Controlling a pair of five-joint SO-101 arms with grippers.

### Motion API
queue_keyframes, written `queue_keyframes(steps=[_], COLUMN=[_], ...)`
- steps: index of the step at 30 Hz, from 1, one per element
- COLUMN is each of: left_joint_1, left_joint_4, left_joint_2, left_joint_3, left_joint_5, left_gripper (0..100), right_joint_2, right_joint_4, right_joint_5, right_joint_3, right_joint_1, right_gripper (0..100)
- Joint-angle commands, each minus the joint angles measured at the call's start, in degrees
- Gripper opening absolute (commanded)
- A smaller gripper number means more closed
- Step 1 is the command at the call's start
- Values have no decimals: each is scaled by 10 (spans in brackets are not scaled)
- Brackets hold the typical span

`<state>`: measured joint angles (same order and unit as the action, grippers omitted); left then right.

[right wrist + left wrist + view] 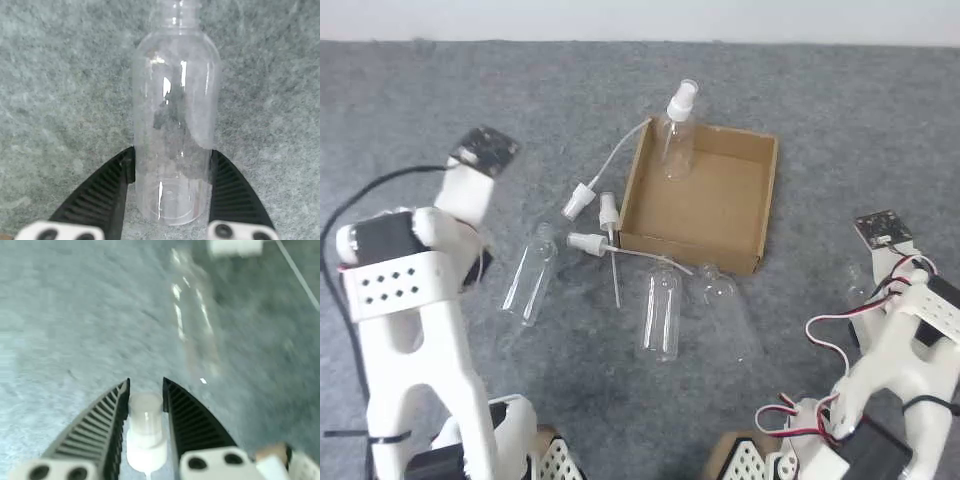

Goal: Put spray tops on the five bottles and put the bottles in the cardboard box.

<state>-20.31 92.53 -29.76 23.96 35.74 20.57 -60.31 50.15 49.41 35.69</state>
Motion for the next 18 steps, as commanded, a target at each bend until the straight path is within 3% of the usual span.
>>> queue_keyframes(steps=[1, 8, 13, 18], left_joint_1=[-4, -3, -3, -2], left_joint_4=[-66, -117, -120, -121], left_joint_2=[-14, -14, -16, -19], left_joint_3=[-38, -37, -9, 7], left_joint_5=[-46, -112, -110, -99], left_gripper=[13, 13, 13, 13], right_joint_2=[3, 0, 0, 0], right_joint_4=[2, -60, -92, -100], right_joint_5=[-53, -91, -88, -88], right_joint_3=[-44, -108, -121, -135], right_joint_1=[-15, -62, -64, -80], right_gripper=[145, 177, 292, 317])
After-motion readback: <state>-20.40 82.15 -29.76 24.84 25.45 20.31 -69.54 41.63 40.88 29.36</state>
